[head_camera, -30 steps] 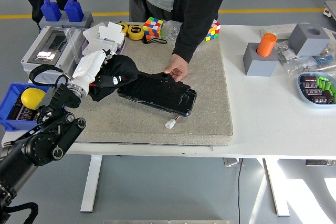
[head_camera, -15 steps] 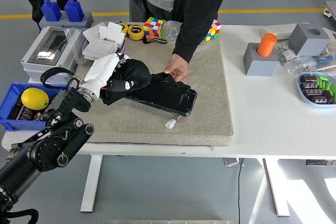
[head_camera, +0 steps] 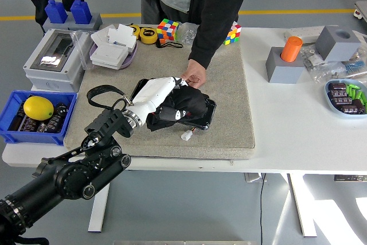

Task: Pick the rag up,wipe the panel,place it on the desk

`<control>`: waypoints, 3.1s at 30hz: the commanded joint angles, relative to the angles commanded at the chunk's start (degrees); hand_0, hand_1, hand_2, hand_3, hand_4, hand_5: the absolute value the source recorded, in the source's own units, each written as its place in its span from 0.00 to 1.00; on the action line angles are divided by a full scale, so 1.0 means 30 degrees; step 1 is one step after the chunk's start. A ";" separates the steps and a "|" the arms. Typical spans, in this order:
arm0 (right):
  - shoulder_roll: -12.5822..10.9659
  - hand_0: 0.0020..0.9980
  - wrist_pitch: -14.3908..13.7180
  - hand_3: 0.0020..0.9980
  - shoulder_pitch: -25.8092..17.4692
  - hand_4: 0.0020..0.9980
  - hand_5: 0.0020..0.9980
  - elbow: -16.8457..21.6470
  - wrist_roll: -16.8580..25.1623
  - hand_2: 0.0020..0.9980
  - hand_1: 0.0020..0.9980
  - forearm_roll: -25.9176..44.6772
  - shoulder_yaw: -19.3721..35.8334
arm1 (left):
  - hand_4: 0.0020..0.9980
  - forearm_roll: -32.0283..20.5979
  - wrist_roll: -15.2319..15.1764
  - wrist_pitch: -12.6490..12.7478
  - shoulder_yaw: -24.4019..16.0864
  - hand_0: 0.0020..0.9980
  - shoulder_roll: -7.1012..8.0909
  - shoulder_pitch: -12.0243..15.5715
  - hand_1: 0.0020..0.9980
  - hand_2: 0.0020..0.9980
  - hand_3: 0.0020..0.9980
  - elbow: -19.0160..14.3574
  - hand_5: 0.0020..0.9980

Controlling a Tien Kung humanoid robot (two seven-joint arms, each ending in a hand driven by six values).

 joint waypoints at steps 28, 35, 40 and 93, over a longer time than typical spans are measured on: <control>0.0058 0.59 0.0008 0.52 0.0014 0.88 0.34 0.0078 0.0007 0.52 0.60 0.0060 -0.0055 | 0.72 0.0240 -0.0376 0.0256 -0.0858 0.24 -0.0040 -0.0431 0.33 0.43 0.56 0.0838 0.00; 0.0064 0.59 0.0020 0.53 0.0009 0.88 0.34 0.0084 0.0013 0.52 0.60 0.0063 -0.0025 | 0.72 0.0495 -0.0630 0.0408 -0.2321 0.23 0.0216 -0.0273 0.33 0.43 0.56 0.1518 0.00; 0.0068 0.59 0.0035 0.53 -0.0009 0.88 0.34 0.0087 0.0005 0.52 0.60 0.0056 -0.0047 | 0.72 0.0816 -0.0718 0.0473 -0.3803 0.23 0.0319 -0.0200 0.33 0.43 0.55 0.2027 0.00; 0.0068 0.59 0.0058 0.53 0.0010 0.89 0.35 0.0146 0.0007 0.52 0.60 0.0176 -0.0203 | 0.72 0.0033 -0.1957 0.1568 -0.7502 0.24 0.0696 0.1100 0.33 0.43 0.56 0.3502 0.00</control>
